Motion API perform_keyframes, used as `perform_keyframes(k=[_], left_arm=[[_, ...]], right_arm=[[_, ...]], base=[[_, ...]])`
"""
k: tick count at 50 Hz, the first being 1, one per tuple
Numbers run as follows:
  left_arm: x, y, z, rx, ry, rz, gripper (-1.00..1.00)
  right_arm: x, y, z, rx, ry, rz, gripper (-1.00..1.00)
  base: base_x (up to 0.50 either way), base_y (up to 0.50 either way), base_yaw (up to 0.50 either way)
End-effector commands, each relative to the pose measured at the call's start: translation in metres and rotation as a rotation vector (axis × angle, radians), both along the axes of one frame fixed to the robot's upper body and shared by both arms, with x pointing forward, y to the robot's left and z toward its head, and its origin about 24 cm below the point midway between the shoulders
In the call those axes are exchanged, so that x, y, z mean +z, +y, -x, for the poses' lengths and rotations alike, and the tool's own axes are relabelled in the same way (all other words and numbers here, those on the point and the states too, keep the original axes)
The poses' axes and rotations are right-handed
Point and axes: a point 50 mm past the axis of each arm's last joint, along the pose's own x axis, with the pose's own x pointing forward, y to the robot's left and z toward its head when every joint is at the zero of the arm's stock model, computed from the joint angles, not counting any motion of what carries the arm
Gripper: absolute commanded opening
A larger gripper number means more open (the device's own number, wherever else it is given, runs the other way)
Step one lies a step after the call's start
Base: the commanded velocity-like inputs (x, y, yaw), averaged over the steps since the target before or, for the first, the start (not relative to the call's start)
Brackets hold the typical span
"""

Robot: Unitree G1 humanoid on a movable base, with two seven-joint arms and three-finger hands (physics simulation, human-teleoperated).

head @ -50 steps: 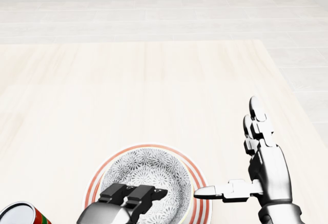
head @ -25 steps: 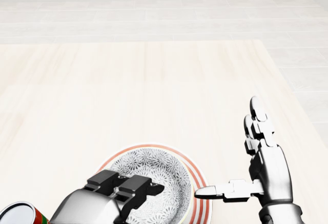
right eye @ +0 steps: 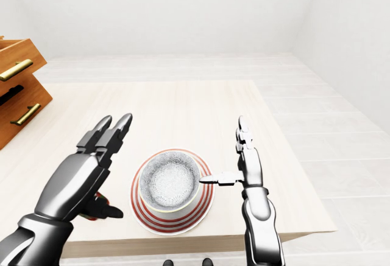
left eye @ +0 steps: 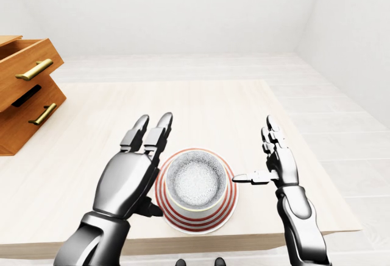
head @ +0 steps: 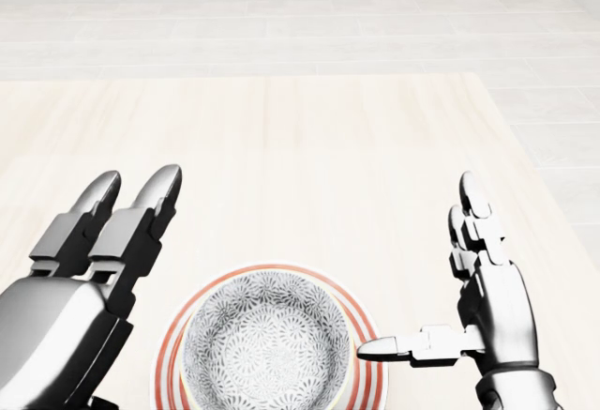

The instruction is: Put the bowl on the plate.

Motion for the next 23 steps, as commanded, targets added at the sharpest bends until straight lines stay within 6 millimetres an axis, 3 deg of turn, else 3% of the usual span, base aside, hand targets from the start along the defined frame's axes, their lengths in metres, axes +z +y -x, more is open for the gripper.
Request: perform_keyframes(k=[1,5,10,23], left_arm=[[0.018,0.014,-0.006,0.028,-0.105,0.123,1.00],[0.006,0.021,-0.014,0.007,-0.036,0.171,1.00],[0.013,0.024,-0.018,-0.048,-0.080,0.269,1.00],[0.028,0.031,-0.026,-0.138,-0.168,0.334,1.00]], right_arm=[[0.002,-0.001,0.001,-0.002,-0.009,0.003,1.00],[0.004,-0.001,0.001,-0.003,-0.016,0.006,1.00],[0.009,-0.001,0.003,-0.004,-0.037,0.011,1.00],[0.017,-0.002,0.004,-0.009,-0.071,0.020,1.00]], base=[[0.00,0.00,0.00],[0.00,0.00,0.00],[0.00,0.00,0.00],[0.00,0.00,0.00]])
